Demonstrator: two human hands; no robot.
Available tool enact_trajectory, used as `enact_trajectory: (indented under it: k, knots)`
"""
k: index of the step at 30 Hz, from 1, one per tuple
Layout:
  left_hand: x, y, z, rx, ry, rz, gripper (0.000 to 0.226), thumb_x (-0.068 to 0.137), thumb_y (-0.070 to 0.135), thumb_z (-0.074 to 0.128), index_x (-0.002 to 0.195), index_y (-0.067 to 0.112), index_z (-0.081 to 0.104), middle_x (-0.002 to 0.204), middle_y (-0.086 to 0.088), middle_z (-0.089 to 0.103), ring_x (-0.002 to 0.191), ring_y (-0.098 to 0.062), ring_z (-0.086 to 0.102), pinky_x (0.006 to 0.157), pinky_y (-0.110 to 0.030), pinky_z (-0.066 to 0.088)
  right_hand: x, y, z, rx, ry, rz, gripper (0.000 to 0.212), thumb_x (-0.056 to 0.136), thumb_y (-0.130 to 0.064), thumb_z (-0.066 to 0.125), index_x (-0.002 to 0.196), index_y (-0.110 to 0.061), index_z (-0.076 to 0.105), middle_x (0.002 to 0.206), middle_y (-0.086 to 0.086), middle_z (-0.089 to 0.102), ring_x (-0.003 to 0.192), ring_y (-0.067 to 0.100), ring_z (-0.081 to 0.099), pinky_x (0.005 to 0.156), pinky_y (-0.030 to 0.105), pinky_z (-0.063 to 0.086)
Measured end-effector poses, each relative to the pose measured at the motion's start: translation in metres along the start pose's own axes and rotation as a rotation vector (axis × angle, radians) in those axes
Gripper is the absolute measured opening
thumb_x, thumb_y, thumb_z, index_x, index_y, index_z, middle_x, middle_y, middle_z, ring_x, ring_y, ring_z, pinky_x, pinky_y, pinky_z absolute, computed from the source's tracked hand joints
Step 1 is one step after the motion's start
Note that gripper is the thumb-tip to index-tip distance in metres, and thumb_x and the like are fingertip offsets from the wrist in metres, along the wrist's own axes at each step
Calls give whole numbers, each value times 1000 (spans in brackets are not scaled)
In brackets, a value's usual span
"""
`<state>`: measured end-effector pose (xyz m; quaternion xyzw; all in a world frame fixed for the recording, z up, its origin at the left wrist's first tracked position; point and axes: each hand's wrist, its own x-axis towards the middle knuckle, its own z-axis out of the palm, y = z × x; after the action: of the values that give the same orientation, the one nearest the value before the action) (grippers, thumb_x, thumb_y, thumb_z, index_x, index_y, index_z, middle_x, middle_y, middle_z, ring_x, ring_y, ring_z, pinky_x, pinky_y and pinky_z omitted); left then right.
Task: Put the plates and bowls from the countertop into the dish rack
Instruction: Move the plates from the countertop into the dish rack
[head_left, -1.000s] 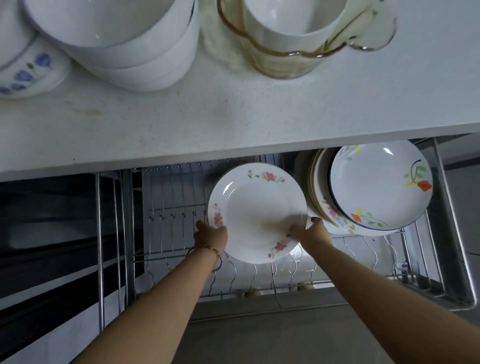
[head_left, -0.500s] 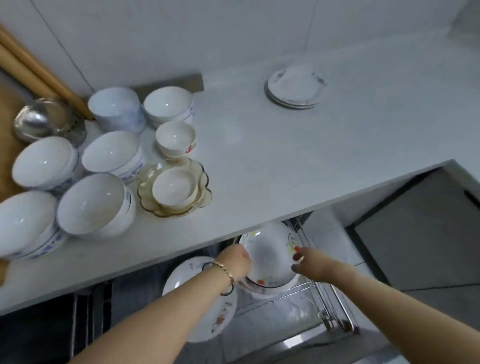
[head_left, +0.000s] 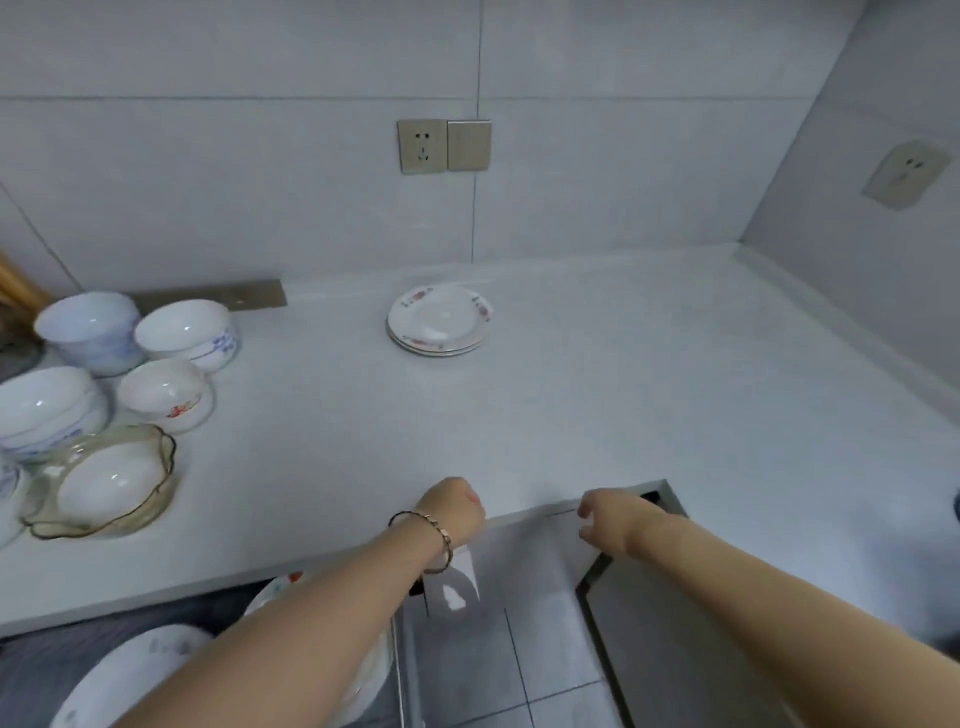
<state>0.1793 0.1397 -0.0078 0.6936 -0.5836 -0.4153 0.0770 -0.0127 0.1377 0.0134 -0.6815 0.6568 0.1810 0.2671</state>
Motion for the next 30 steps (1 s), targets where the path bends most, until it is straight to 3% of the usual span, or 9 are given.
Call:
enact_trajectory:
  k: [7,11,16,19,21,22,24,26,30]
  knots:
    - [39,44,-24,-41,102,-74,16,87,3,41,84,8,56,85,-12,57,77,-23,52,52,-22,35,24,25,-64,-6,22,-115,44,96,-24,44,138,-12,44,144,7,45,133,22,43,106,27,35]
    - [73,45,-47,-151,179,-159,16,89,2,42,81,7,55,83,-13,58,81,-23,55,60,-24,39,56,18,-96,9,37,-178,44,96,-25,44,139,-12,43,144,7,46,133,23,43,107,29,34]
    - [123,43,-72,-297,169,-294,34,94,4,40,62,17,42,66,1,48,84,-22,53,72,-25,45,115,9,-126,-7,34,-210,44,96,-26,46,137,-13,45,142,7,47,132,22,44,106,28,35]
    - [166,43,-93,-365,181,-348,33,95,4,39,64,16,43,67,1,48,74,-23,55,77,-27,44,163,-1,-145,-3,13,-210,44,96,-27,46,137,-13,46,142,7,47,132,22,44,107,28,35]
    - [199,42,-111,-411,206,-367,23,95,4,39,77,10,53,72,-3,52,70,-22,56,79,-31,47,200,-11,-161,14,5,-201,44,96,-26,46,137,-12,45,142,7,47,132,22,44,108,28,35]
    - [214,42,-121,-413,221,-374,19,95,4,39,93,5,58,80,-8,58,77,-25,59,80,-32,48,219,-17,-169,29,-2,-191,44,96,-26,46,137,-12,45,142,7,47,132,23,44,107,28,35]
    - [249,38,-139,-372,275,-395,33,94,7,41,124,-5,51,111,-20,62,102,-34,61,88,-37,50,256,-30,-184,58,-17,-173,45,96,-26,45,138,-12,43,141,9,48,131,23,45,106,28,36]
    - [278,35,-155,-310,303,-414,41,93,14,46,129,-5,46,127,-22,57,115,-37,57,93,-37,49,295,-44,-197,99,-22,-152,47,97,-27,44,140,-10,39,140,11,49,130,25,46,105,29,37]
    - [333,19,-174,-400,296,-506,54,87,15,59,132,-4,37,130,-20,52,116,-35,54,81,-30,44,367,-71,-212,199,-6,-82,51,96,-28,45,140,-5,35,141,17,47,131,30,44,105,31,36]
